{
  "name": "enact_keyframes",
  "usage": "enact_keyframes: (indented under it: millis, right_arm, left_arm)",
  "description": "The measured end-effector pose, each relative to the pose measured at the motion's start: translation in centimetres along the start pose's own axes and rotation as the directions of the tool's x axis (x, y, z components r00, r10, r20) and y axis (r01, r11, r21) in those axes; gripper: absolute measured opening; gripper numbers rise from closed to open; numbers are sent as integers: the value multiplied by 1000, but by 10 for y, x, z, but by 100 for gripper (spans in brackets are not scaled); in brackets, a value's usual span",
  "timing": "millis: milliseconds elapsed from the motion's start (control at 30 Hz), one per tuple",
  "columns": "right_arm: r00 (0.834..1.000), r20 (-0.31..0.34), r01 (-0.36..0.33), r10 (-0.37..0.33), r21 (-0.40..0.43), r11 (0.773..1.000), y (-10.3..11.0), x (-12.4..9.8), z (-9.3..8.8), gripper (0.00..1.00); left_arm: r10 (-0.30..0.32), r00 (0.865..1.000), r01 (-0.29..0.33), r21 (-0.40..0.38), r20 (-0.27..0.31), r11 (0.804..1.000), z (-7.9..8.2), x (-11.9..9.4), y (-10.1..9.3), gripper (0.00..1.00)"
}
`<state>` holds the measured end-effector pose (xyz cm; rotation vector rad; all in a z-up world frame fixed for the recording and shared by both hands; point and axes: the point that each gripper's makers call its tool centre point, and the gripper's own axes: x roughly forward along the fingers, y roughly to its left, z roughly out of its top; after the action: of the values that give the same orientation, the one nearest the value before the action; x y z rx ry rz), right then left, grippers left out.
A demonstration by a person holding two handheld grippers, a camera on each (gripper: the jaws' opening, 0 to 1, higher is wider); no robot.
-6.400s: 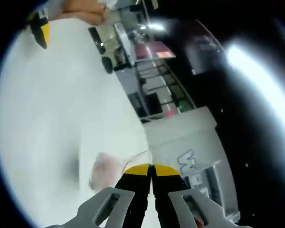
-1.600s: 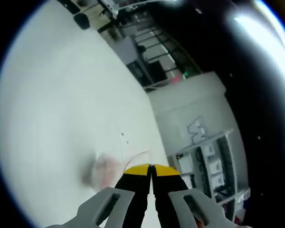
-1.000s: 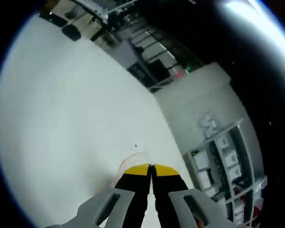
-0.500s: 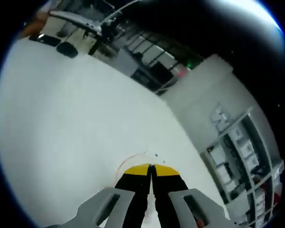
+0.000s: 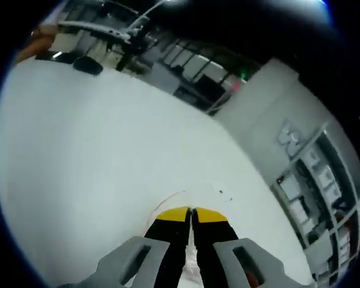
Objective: Open the resealable bag by pulling the two sides of the seal apart until the entire bag opening is separated and visibly accessible.
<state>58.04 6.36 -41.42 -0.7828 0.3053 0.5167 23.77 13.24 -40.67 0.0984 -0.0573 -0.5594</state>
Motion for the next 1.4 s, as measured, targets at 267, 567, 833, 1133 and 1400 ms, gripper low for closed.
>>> enact_keyframes:
  millis: [267, 567, 833, 1133, 1400]
  right_arm:
    - [990, 129, -86, 56, 235, 968, 1, -15, 20, 8]
    - [987, 161, -36, -8, 272, 962, -21, -20, 19, 16]
    - [970, 241, -64, -31, 376, 924, -24, -21, 24, 25]
    - [899, 416, -91, -139, 488, 868, -46, -39, 48, 74]
    - [870, 464, -168, -165, 595, 786, -48, -45, 49, 92]
  left_arm:
    - [1, 1000, -1, 7, -10, 1000, -3, -2, 0, 91]
    - [-15, 1000, 15, 11, -4, 1000, 0, 0, -6, 91]
    - [-11, 1000, 11, 15, -3, 1000, 1, 0, -3, 91]
    - [-18, 1000, 18, 17, -7, 1000, 1, 2, -6, 91]
    - [-26, 1000, 27, 24, -13, 999, 1, 3, -11, 91]
